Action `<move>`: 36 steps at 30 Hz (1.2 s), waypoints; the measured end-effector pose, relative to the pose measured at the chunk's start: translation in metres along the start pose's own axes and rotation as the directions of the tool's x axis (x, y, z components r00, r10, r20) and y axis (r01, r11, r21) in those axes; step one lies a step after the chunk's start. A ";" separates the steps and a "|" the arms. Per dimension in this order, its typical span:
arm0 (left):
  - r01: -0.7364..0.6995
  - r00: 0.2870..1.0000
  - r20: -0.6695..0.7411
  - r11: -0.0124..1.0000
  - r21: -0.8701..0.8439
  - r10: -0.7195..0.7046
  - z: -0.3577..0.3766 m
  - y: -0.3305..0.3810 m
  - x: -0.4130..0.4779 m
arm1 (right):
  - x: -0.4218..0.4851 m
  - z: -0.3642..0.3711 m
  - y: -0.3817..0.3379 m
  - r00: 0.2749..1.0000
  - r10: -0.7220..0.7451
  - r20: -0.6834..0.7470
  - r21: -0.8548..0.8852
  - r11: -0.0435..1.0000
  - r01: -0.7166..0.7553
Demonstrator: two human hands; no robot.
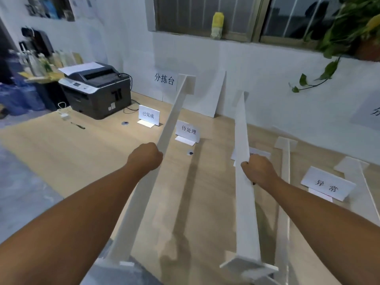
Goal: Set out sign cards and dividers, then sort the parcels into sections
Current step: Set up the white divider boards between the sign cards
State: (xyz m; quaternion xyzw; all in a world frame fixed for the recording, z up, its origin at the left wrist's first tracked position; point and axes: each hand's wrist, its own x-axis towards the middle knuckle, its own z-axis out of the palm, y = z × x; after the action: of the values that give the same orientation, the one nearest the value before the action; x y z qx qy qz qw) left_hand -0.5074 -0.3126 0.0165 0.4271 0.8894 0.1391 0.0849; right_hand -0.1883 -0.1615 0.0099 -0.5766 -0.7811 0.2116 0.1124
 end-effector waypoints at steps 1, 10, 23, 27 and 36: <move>0.008 1.000 0.004 1.000 0.001 -0.008 0.001 -0.011 0.018 | 0.013 0.013 -0.010 1.000 0.014 0.000 -0.005 1.000 -0.014; -0.040 0.997 0.070 0.999 0.017 0.039 0.010 -0.080 0.158 | 0.110 0.104 -0.088 0.994 0.114 -0.003 -0.035 0.993 -0.114; -0.150 0.962 0.226 0.988 -0.043 0.156 0.069 -0.098 0.342 | 0.172 0.175 -0.121 0.905 0.425 -0.015 -0.089 0.901 -0.424; -0.209 0.940 0.269 0.977 -0.036 0.211 0.098 -0.106 0.388 | 0.193 0.204 -0.128 0.867 0.496 -0.046 -0.075 0.864 -0.498; -0.234 0.891 0.403 0.972 0.012 0.209 0.163 -0.131 0.410 | 0.215 0.268 -0.137 0.803 0.596 -0.025 -0.124 0.795 -0.594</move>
State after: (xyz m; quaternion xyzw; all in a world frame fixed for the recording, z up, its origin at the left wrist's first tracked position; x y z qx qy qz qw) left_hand -0.8146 -0.0413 -0.1936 0.5472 0.8026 0.0313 0.2352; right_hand -0.4838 -0.0450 -0.1789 -0.7970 -0.5731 0.1910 -0.0023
